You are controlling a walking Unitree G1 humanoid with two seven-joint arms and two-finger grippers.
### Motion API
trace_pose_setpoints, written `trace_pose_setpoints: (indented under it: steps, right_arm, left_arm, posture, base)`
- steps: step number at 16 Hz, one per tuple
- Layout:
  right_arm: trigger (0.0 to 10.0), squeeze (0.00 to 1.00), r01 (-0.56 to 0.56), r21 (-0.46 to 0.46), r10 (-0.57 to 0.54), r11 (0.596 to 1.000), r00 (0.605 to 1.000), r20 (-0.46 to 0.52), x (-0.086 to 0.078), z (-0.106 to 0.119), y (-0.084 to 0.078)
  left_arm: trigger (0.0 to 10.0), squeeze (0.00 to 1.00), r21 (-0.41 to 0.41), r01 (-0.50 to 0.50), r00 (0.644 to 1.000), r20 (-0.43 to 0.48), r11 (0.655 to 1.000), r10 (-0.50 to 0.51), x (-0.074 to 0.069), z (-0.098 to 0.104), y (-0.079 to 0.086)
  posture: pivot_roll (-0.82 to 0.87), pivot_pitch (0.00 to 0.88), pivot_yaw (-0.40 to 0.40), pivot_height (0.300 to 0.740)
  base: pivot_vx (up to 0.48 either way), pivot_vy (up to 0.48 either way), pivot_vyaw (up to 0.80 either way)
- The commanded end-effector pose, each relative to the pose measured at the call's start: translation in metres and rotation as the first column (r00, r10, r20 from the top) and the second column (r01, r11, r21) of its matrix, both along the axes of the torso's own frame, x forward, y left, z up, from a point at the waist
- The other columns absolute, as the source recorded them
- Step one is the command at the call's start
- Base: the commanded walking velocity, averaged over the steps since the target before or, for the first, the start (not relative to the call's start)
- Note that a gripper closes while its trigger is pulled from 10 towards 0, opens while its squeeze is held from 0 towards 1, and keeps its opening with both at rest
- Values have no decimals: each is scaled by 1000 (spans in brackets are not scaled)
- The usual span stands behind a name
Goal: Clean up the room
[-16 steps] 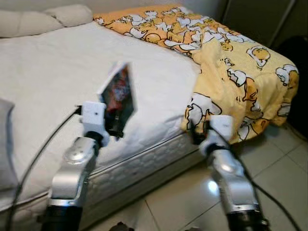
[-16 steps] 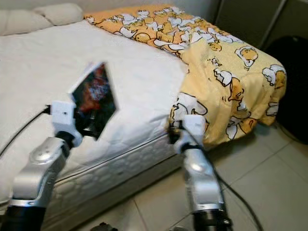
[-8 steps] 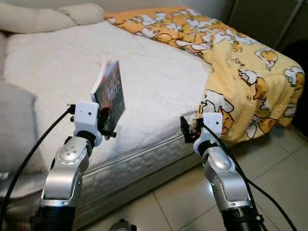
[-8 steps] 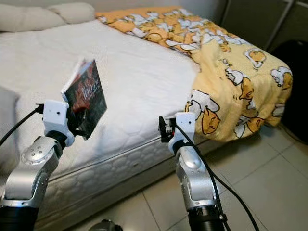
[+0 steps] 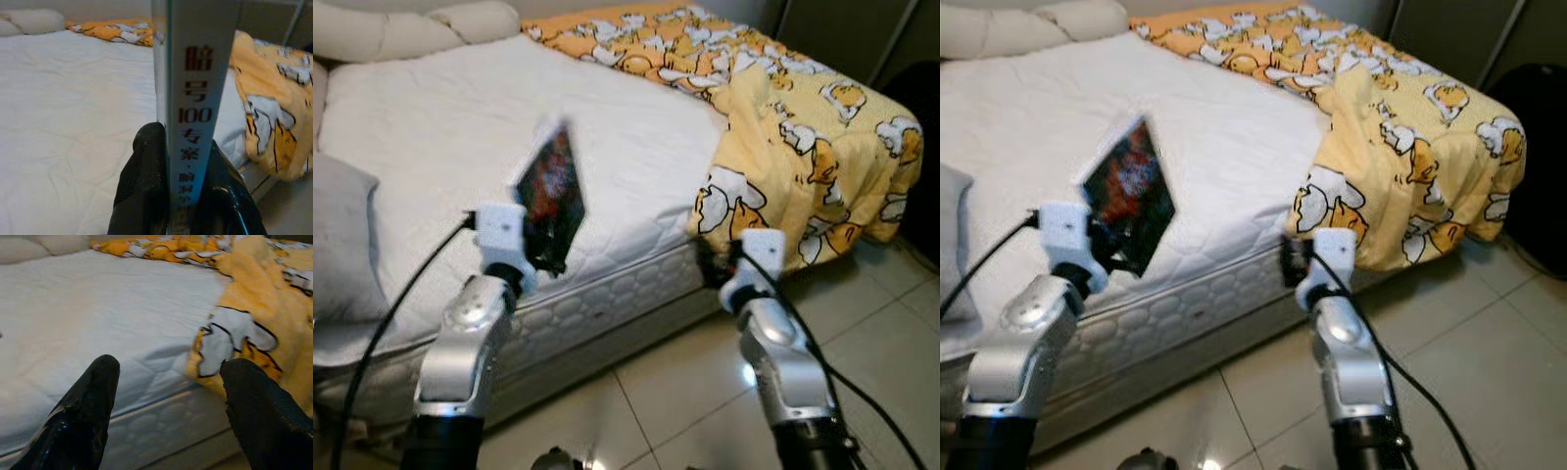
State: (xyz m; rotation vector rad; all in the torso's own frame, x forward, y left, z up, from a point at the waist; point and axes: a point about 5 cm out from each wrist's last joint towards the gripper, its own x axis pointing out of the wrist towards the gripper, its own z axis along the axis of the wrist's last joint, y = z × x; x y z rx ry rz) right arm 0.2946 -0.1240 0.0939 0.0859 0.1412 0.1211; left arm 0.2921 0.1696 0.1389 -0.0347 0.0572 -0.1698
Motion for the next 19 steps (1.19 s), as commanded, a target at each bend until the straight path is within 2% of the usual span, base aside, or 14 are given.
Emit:
trace_pose_setpoints:
  steps: [1,2,3,7,8,10,13,19]
  right_arm:
    - [10000,0,-14,-5,14,1000,1000,19,3,3,3]
    - [10000,0,-34,-30,34,999,999,28,3,4,5]
    - [10000,0,-61,-42,62,997,998,32,4,4,8]
    - [10000,0,-108,-73,111,991,993,46,6,8,15]
    - [10000,0,-116,-78,120,990,992,48,7,8,16]
    - [10000,0,-147,-72,151,986,987,50,8,9,20]
    - [10000,0,-171,-60,173,983,984,39,10,9,23]
    - [10000,0,-238,-51,240,970,970,28,12,8,31]
  left_arm:
    - [10000,0,-17,-34,997,67,999,35,2,10,5]
    - [10000,0,33,-89,992,94,996,85,3,10,10]
    - [10000,0,-12,-74,993,96,997,74,3,9,11]
    - [10000,0,-44,-107,988,103,993,111,2,9,16]
    - [10000,0,-24,-107,989,104,994,109,2,8,15]
    - [10000,0,25,-120,988,99,992,117,3,7,15]
    - [10000,0,1,-93,991,94,996,92,2,8,15]
    - [10000,0,42,-106,991,90,993,102,4,8,17]
  posture:
    - [39,0,5,740]
    - [39,0,5,740]
    - [43,0,4,740]
    - [48,0,1,740]
    - [50,0,1,740]
    - [53,0,0,740]
    - [53,0,-1,740]
    - [55,0,-8,740]
  base:
    - [0,0,0]
    - [0,0,0]
    - [0,0,0]
    - [0,0,800]
    - [0,0,800]
    - [0,0,800]
    - [0,0,800]
    - [88,0,800]
